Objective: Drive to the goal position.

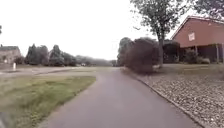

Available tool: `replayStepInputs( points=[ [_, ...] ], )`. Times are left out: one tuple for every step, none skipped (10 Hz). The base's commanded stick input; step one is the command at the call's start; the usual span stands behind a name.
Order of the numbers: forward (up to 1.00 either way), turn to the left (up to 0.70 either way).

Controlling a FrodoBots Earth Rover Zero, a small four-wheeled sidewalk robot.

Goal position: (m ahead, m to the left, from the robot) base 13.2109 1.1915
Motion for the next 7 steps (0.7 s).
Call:
replayStepInputs(
  points=[
    [1.0,0.0],
    [1.0,0.0],
    [1.0,0.0],
    [1.0,0.0],
    [1.0,0.0],
    [1.0,0.0],
    [1.0,0.0]
  ],
)
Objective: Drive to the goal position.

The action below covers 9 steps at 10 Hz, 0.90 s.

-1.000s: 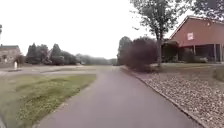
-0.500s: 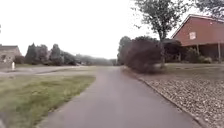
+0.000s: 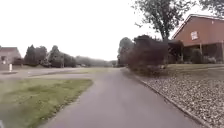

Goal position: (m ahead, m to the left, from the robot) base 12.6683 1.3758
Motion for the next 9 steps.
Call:
replayStepInputs(
  points=[
    [1.0,0.0],
    [1.0,0.0],
    [1.0,0.0],
    [1.0,0.0],
    [1.0,0.0],
    [1.0,0.0],
    [1.0,0.0],
    [1.0,0.0],
    [1.0,0.0]
  ],
)
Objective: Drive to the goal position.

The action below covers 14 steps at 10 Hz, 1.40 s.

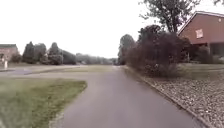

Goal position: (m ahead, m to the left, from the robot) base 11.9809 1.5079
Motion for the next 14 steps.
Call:
replayStepInputs(
  points=[
    [1.0,0.0],
    [1.0,0.0],
    [1.0,0.0],
    [1.0,0.0],
    [1.0,0.0],
    [1.0,0.0],
    [1.0,0.0],
    [1.0,0.0],
    [1.0,0.0],
    [1.0,0.0],
    [1.0,0.0],
    [1.0,0.0],
    [1.0,0.0],
    [1.0,0.0]
  ],
)
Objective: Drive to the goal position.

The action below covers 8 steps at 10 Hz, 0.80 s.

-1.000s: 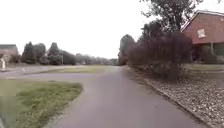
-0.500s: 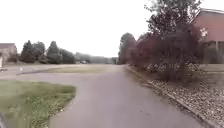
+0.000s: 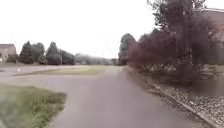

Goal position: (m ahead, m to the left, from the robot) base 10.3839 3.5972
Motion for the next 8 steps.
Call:
replayStepInputs(
  points=[
    [1.0,0.0],
    [1.0,0.0],
    [1.0,0.0],
    [1.0,0.0],
    [1.0,0.0],
    [1.0,0.0],
    [1.0,0.0],
    [1.0,0.0]
  ],
)
